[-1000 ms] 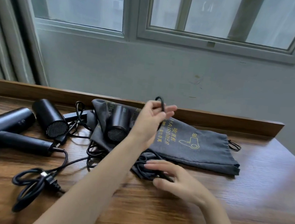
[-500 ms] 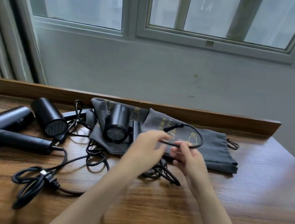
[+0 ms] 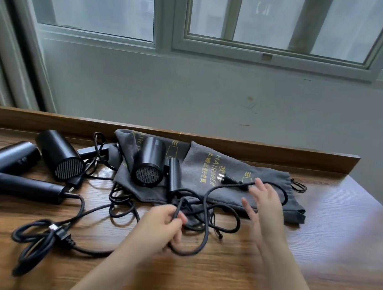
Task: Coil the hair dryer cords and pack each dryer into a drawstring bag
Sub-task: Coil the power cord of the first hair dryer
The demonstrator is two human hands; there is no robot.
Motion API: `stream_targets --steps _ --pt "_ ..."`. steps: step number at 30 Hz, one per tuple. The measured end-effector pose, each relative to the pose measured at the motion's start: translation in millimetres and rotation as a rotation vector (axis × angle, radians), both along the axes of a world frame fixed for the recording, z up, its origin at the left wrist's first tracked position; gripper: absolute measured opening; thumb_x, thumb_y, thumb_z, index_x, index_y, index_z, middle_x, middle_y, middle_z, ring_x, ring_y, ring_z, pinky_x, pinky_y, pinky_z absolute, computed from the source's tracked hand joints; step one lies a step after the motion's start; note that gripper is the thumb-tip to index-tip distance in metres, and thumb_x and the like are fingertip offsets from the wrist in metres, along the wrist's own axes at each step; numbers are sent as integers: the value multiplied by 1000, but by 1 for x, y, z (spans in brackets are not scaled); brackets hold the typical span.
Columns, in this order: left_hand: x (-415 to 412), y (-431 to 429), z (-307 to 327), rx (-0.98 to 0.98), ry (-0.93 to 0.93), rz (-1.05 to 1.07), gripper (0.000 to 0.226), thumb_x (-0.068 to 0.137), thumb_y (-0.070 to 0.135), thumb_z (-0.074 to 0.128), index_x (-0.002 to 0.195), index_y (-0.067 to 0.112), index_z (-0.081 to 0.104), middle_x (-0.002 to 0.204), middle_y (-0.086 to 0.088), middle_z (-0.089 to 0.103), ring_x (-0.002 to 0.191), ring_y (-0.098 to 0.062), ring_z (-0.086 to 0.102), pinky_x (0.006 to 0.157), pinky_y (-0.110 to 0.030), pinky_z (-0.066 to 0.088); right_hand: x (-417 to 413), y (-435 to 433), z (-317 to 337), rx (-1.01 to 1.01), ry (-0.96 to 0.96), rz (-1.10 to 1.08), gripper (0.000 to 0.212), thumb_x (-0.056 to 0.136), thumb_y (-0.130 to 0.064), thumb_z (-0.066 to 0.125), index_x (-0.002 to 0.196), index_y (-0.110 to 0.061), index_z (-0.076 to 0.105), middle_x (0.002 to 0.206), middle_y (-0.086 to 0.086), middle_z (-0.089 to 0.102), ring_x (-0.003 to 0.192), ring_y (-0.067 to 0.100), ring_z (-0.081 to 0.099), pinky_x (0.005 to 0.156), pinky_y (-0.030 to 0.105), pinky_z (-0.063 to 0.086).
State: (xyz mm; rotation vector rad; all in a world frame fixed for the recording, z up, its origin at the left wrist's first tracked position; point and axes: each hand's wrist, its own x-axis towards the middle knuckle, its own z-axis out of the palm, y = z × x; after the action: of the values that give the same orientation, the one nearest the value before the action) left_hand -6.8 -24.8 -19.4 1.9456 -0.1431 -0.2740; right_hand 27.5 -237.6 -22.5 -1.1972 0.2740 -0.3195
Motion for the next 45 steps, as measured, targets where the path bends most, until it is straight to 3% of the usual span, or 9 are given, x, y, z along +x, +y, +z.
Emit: stream_targets --steps 4,7,10,14,18,23,32,37,45 --pt "14 -28 29 -585 172 87 18 97 15 41 89 8 56 48 4 56 34 -4 42 34 -14 31 -14 15 12 -484 -52 364 21 97 -25 47 115 -27 58 118 -8 63 118 15 54 91 20 46" --pt "28 -44 48 -719 243 -21 35 101 30 32 90 8 56 52 0 58 38 -7 49 38 -16 40 -22 18 14 -656 -300 685 58 82 -54 59 131 -25 49 136 0 52 126 11 47 97 14 41" --pt "42 -52 51 -500 60 -21 45 101 37 28 82 11 59 51 0 58 36 -9 50 37 -17 38 -21 16 13 -569 -359 731 74 72 -61 65 133 -25 44 140 1 47 121 7 50 98 22 43" --pt "53 -44 22 -3 -482 117 22 96 23 44 84 18 62 74 6 60 65 -4 56 59 -16 41 -14 10 15 -450 -356 207 24 89 -31 48 84 -25 71 51 -9 50 46 -1 42 48 10 37" --pt "56 -27 -21 531 -634 -142 35 88 6 46 122 13 47 122 1 48 120 -14 38 98 -15 28 -12 -15 25 220 -290 -83 40 99 -19 38 67 -20 62 42 -12 29 37 2 25 36 13 24" --pt "57 -14 -21 670 -759 76 17 95 26 46 105 17 57 103 0 54 103 -18 52 79 -35 46 -16 -38 15 409 -185 -370 21 84 -14 35 76 -17 55 42 -9 27 35 6 16 36 20 9" --pt "58 5 -14 32 -437 352 21 93 16 51 75 18 61 59 5 64 57 -7 61 51 -21 50 -8 -17 1 -679 -9 -416 27 96 -27 46 87 -19 70 68 -1 57 60 12 44 54 28 32" --pt "57 4 -17 -76 -386 360 21 92 18 53 73 21 63 63 5 69 63 -2 66 48 -14 48 -14 5 6 -1461 -101 -554 57 76 16 50 130 0 50 140 23 41 132 43 31 107 55 28" --pt "60 3 -18 -91 -371 358 22 92 18 53 73 23 63 64 6 70 62 0 66 49 -15 49 -27 65 15 -1307 -487 76 49 95 -27 40 143 -19 33 156 -8 9 144 9 8 116 22 15"
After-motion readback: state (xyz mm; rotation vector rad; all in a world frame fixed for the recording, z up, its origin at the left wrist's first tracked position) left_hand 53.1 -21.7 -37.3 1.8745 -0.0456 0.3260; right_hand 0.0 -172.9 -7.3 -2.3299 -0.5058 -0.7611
